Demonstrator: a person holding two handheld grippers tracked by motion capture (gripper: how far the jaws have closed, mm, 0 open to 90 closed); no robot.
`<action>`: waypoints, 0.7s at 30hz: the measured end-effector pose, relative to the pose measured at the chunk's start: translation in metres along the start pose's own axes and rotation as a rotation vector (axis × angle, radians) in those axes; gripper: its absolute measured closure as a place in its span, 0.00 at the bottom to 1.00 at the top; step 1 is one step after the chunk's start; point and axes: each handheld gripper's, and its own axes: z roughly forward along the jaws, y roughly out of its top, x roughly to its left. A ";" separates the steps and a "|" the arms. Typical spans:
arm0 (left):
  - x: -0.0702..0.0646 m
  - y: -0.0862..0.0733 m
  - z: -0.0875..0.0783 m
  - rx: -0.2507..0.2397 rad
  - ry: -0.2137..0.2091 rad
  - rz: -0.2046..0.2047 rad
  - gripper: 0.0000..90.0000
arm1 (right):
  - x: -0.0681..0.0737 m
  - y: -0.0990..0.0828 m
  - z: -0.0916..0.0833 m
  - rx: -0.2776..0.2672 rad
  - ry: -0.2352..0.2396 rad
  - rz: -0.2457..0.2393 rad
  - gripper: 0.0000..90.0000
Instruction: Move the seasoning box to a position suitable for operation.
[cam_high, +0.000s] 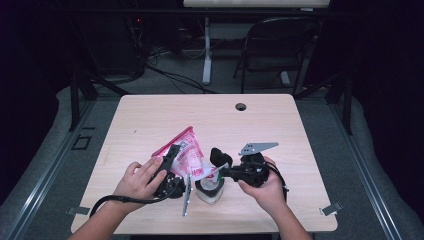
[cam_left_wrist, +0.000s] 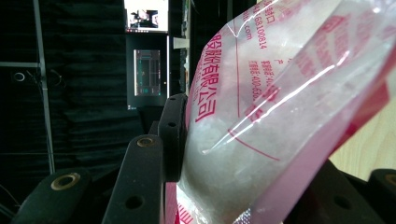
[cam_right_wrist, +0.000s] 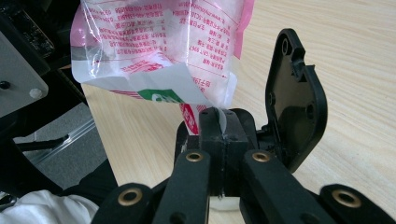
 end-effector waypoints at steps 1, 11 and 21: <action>0.000 0.000 0.000 0.000 -0.002 -0.004 0.72 | 0.000 0.000 0.000 0.000 0.000 0.000 1.00; -0.001 0.001 -0.001 -0.005 0.004 0.000 0.72 | -0.001 -0.001 0.001 0.005 -0.005 -0.001 1.00; 0.000 0.001 -0.001 -0.008 0.008 0.003 0.72 | -0.001 -0.001 0.001 0.001 -0.005 0.002 1.00</action>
